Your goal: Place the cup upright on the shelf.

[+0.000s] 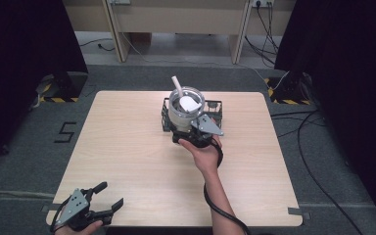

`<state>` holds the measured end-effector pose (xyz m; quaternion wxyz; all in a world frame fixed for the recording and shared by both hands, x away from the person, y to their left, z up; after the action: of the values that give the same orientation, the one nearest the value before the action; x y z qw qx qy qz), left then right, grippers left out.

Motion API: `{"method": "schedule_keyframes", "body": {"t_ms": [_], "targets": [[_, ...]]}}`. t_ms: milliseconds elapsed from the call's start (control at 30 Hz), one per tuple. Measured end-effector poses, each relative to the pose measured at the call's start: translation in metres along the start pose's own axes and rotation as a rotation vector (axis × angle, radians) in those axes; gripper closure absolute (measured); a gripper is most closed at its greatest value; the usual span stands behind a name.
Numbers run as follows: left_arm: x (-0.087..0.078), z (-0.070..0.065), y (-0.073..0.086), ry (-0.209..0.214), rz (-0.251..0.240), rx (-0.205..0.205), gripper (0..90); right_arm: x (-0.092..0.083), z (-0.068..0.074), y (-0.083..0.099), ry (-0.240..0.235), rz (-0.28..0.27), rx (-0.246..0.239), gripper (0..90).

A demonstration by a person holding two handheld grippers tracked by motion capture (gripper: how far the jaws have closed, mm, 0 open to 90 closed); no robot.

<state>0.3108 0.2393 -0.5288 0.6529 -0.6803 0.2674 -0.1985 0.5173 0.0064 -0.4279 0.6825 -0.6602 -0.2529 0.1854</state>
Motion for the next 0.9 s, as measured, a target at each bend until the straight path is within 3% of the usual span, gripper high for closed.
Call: {"method": "schedule_keyframes", "body": {"t_ms": [900], "targets": [[0.001,0.001,0.0,-0.005,-0.001,-0.01,14.7,0.003,-0.047,-0.018,0.111,-0.003,0.002,10.1]]}}
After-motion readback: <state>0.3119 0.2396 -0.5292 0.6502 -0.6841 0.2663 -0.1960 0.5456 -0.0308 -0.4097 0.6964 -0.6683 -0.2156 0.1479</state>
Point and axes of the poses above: each handheld gripper's, and its own axes: x roughly forward along the jaws, y roughly out of its underside, z roughly to its left, the point moved 9 cm from there along x, roughly forward along the jaws, and after that the axes turned 9 degrees about -z, right-handed, at the moved point
